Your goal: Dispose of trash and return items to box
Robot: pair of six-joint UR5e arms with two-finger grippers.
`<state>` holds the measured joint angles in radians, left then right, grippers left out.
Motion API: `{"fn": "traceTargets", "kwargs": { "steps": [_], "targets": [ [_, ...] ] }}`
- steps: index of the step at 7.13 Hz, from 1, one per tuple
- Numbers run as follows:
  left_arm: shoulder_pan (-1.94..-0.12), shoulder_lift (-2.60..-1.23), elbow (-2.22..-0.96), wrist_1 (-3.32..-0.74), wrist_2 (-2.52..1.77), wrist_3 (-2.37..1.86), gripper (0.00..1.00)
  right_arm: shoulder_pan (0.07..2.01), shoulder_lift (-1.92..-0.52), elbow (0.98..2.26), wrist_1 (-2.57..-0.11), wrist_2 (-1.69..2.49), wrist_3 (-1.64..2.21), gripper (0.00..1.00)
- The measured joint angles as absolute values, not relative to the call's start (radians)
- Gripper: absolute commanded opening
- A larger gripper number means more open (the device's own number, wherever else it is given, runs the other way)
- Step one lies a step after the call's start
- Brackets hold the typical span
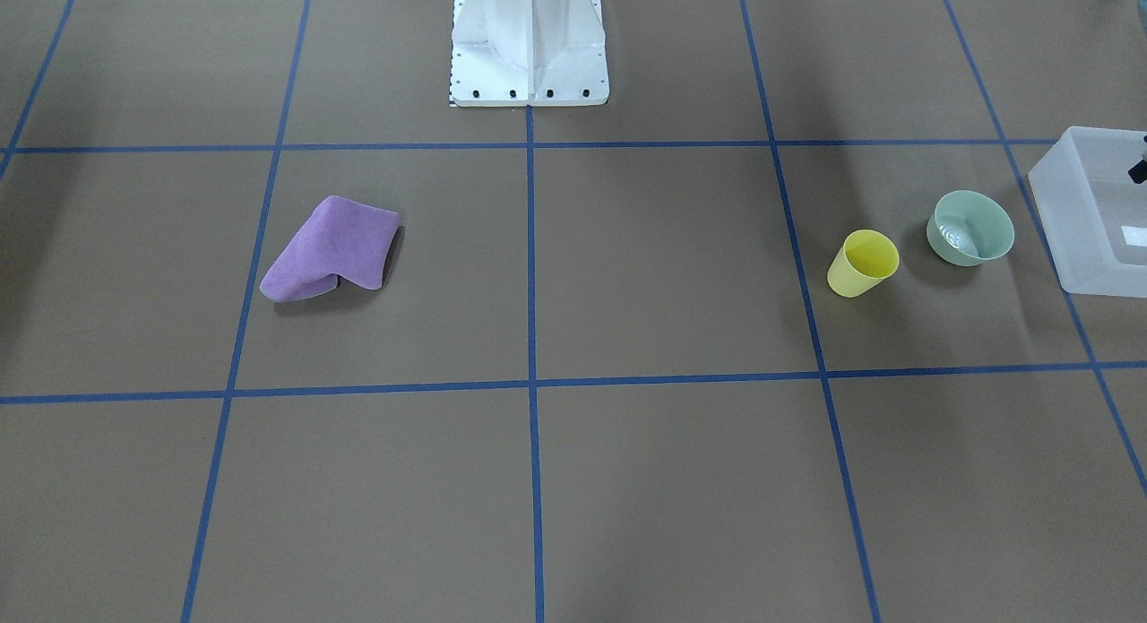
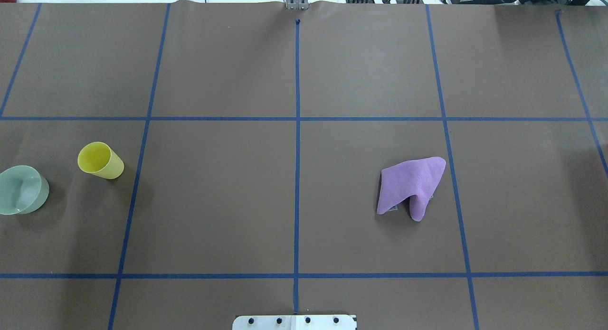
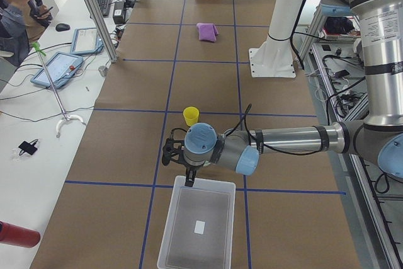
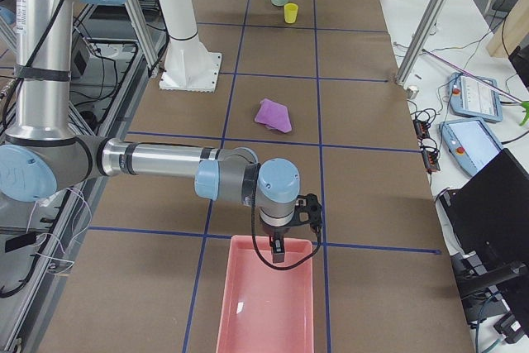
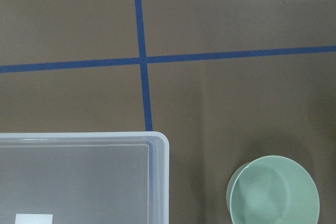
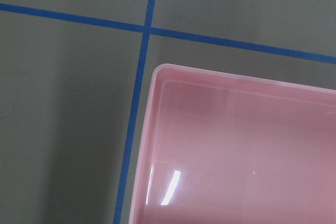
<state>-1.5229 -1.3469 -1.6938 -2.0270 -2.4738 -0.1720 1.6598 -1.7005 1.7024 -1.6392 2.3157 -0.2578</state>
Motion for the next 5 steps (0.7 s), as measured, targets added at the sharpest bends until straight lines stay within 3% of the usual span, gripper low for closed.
{"fn": "traceTargets", "kwargs": {
  "steps": [5],
  "targets": [
    [-1.484, -1.347, -1.695, -2.122, -2.463, -0.253, 0.98, 1.659, -1.708, 1.702, -1.637, 2.319, -0.268, 1.0]
  ]
}}
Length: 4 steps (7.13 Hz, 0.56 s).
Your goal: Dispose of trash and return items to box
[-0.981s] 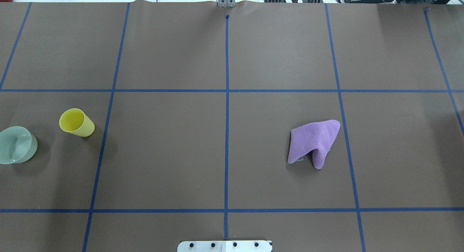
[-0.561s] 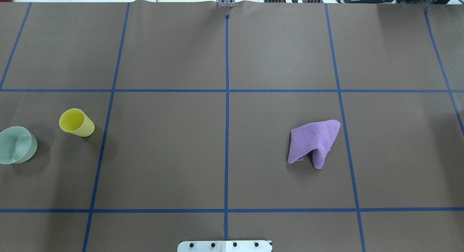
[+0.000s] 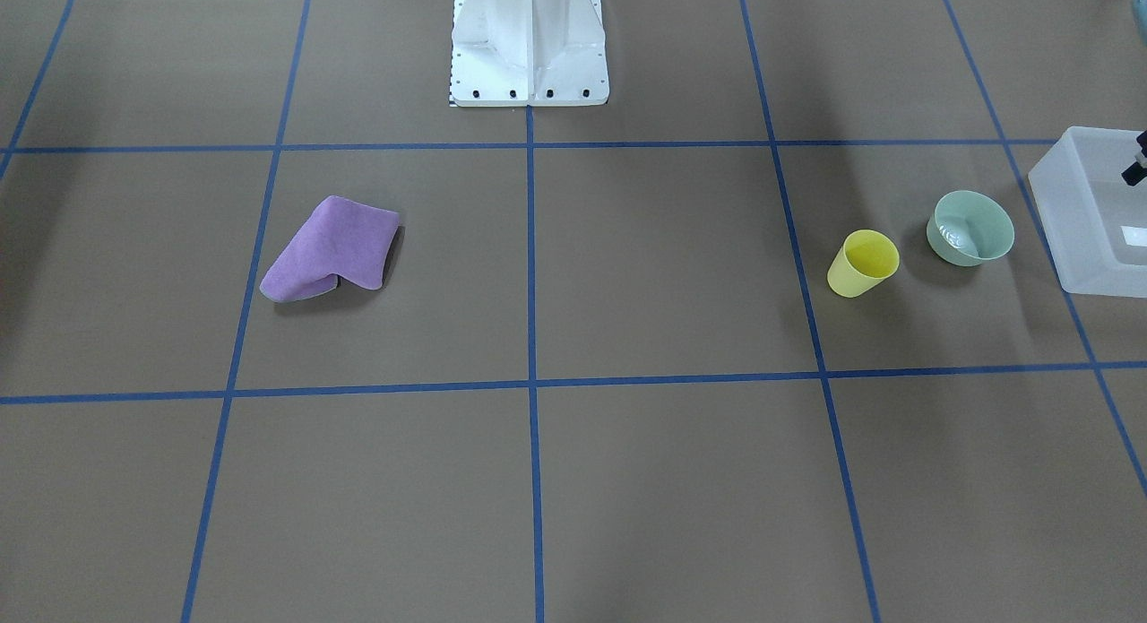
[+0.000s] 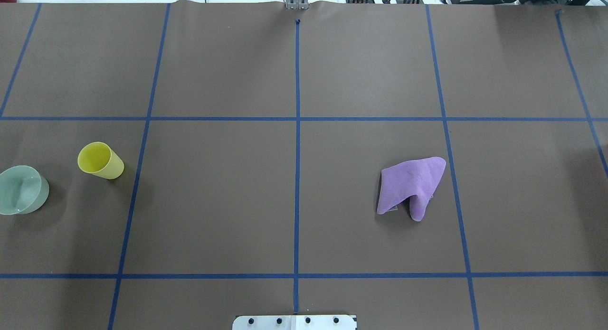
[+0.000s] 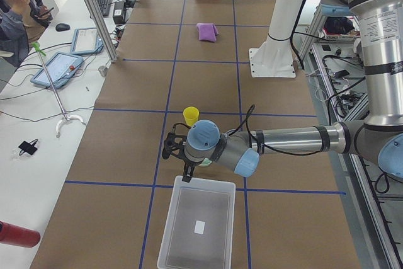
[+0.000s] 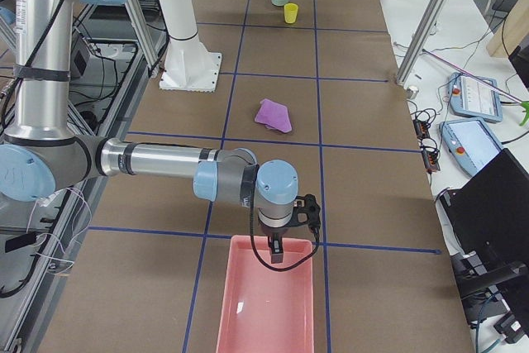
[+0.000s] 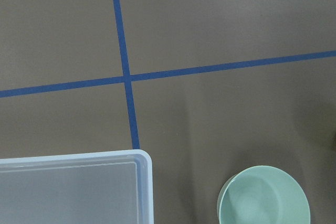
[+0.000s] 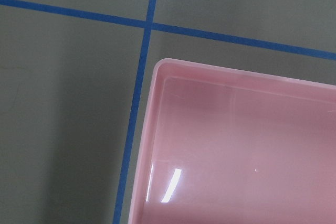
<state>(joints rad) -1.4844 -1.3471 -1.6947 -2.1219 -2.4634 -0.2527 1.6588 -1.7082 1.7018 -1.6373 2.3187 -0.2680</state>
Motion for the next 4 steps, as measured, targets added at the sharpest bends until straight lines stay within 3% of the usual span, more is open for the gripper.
{"fn": "traceTargets", "kwargs": {
  "steps": [4],
  "targets": [
    [-1.231, -1.409, -1.721, -2.168, -2.263, -0.545, 0.97, 1.653, -1.721, 1.707, -1.625, 2.34, -0.269, 1.0]
  ]
}}
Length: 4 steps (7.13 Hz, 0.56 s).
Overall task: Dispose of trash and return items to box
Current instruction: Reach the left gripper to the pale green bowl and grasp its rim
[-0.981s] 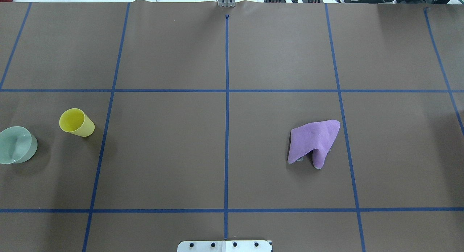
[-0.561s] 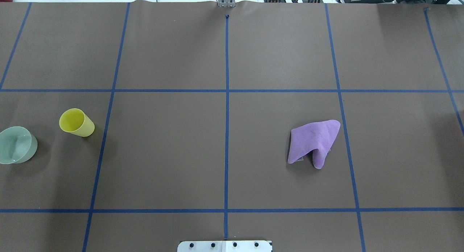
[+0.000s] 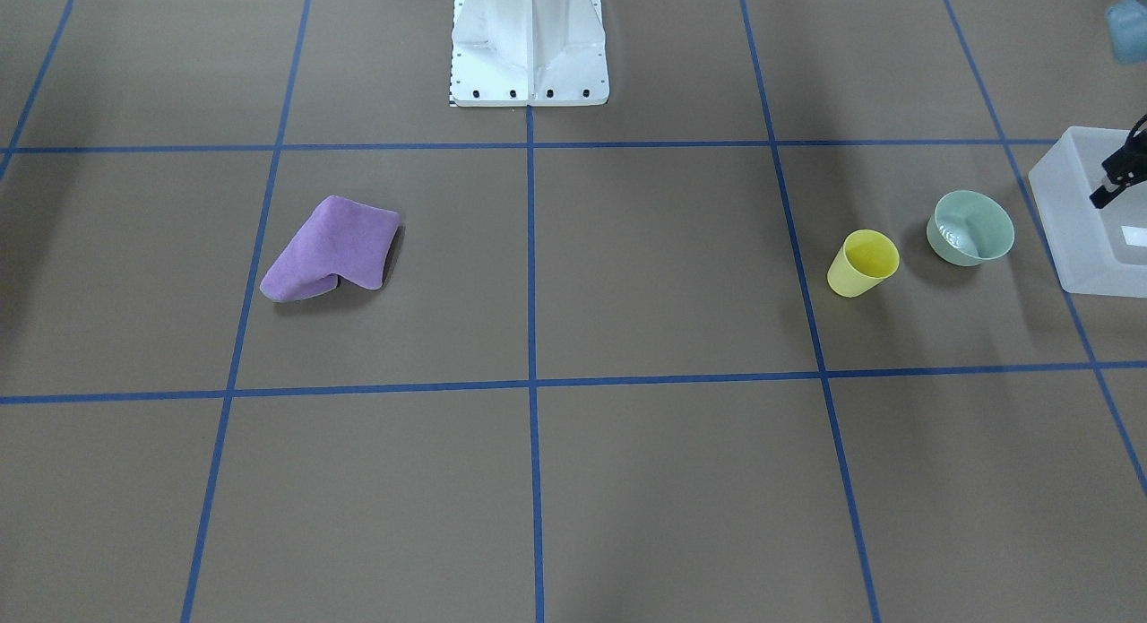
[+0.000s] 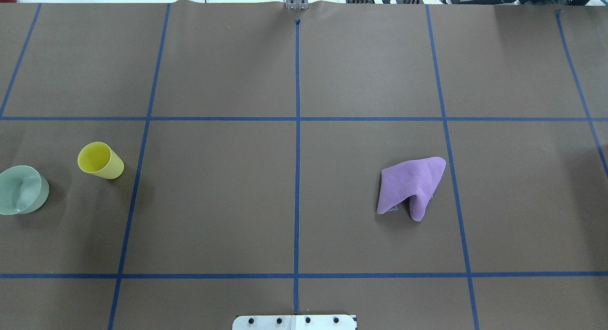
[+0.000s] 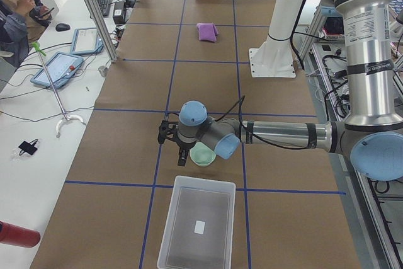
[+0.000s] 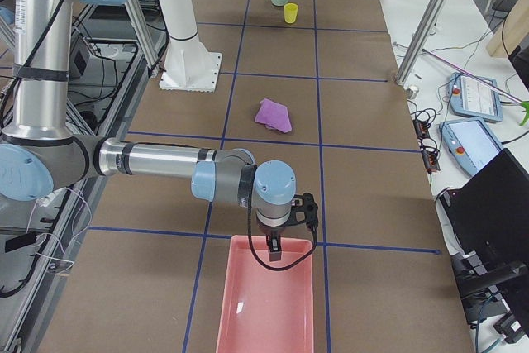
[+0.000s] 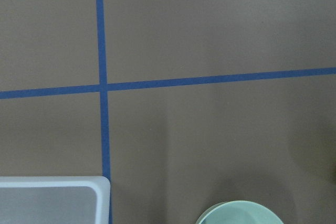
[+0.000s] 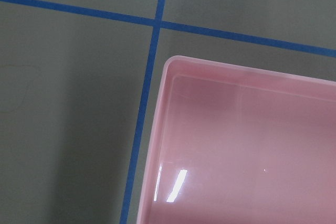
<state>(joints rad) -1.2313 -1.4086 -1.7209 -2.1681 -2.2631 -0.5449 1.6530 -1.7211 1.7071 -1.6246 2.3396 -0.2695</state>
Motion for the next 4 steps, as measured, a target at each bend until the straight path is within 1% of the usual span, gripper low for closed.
{"fn": "traceTargets", "kwargs": {
  "steps": [1, 2, 4],
  "targets": [
    [-1.189, -1.41, -1.731, -2.172, -2.248, -0.581, 0.97, 1.652, -1.725, 1.704, -1.613, 2.34, -0.269, 1.0],
    [-1.128, -1.408, -1.745, -2.174, -2.207, -0.627, 0.94, 1.652, -1.726, 1.701, -1.606, 2.341, -0.269, 1.0],
    [-1.043, -1.382, -1.75, -2.195, -2.119, -0.618, 0.93, 1.652, -1.73, 1.7, -1.603, 2.345, -0.267, 1.0]
  ]
}}
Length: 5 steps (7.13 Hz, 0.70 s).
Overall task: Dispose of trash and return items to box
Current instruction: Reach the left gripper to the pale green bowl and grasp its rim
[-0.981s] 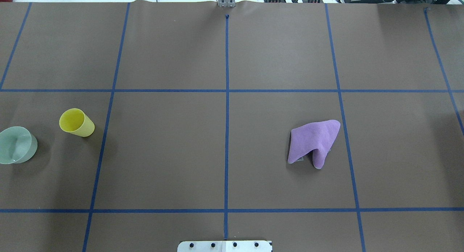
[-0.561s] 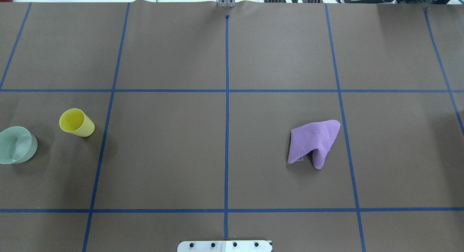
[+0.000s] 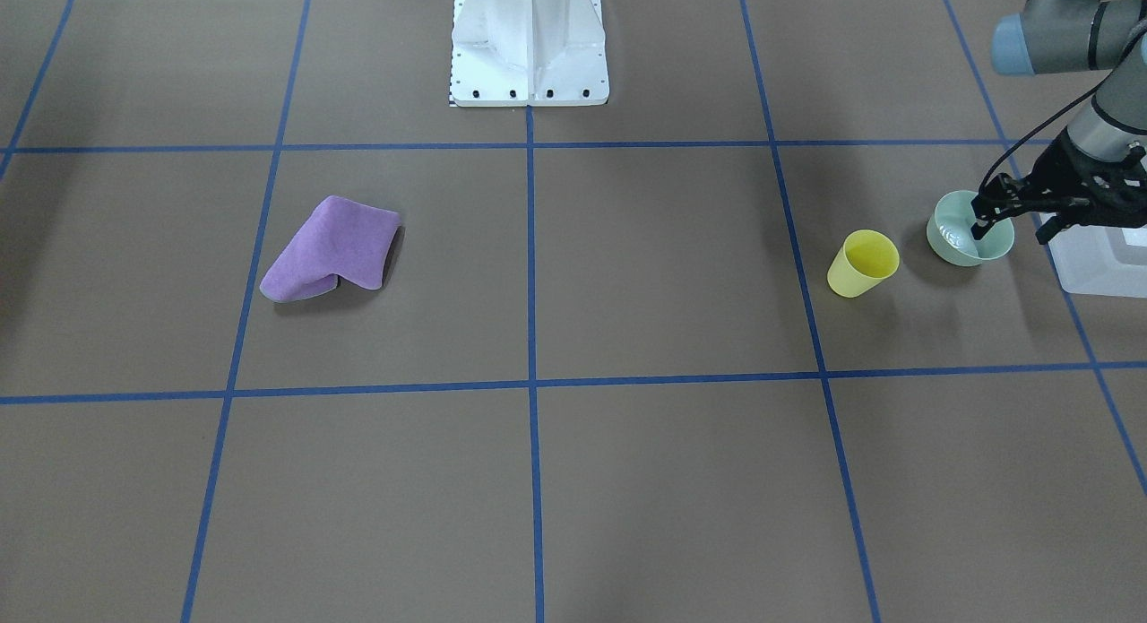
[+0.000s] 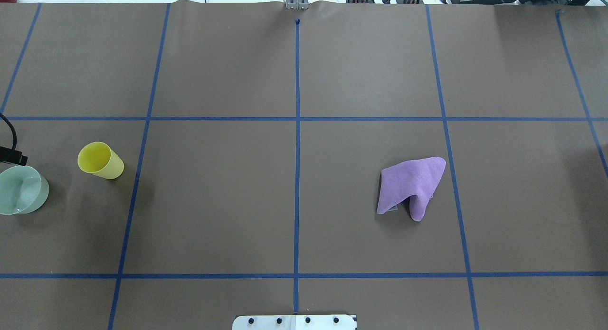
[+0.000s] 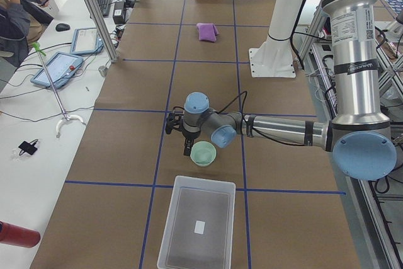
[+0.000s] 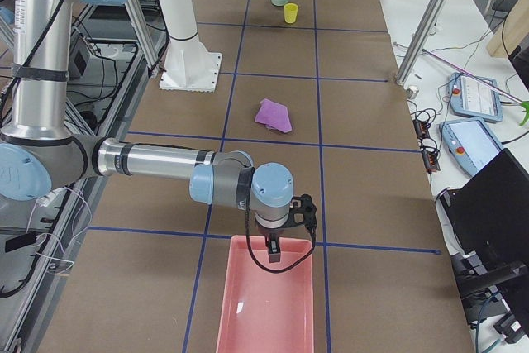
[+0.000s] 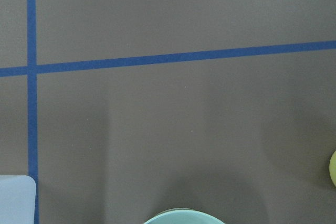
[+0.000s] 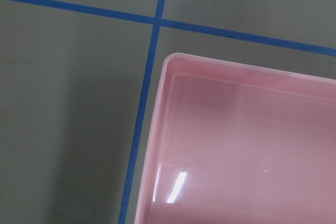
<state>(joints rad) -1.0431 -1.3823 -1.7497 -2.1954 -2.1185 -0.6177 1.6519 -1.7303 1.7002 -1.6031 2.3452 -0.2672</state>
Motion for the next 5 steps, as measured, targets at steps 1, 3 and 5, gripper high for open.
{"fn": "traceTargets", "kwargs": {
  "steps": [1, 3, 5],
  "targets": [
    [-1.032, -1.356, -1.743, -2.222, -2.108, -0.563, 0.93, 1.652, -1.731, 1.7, -1.603, 2.346, -0.267, 1.0],
    [-1.026, -1.333, -1.689, -2.289, -2.105, -0.514, 0.89, 1.652, -1.733, 1.705, -1.602, 2.347, -0.267, 1.0],
    [-1.022, -1.348, -1.586, -2.396, -2.107, -0.531, 0.72, 1.652, -1.735, 1.708, -1.602, 2.347, -0.267, 1.0]
  ]
}}
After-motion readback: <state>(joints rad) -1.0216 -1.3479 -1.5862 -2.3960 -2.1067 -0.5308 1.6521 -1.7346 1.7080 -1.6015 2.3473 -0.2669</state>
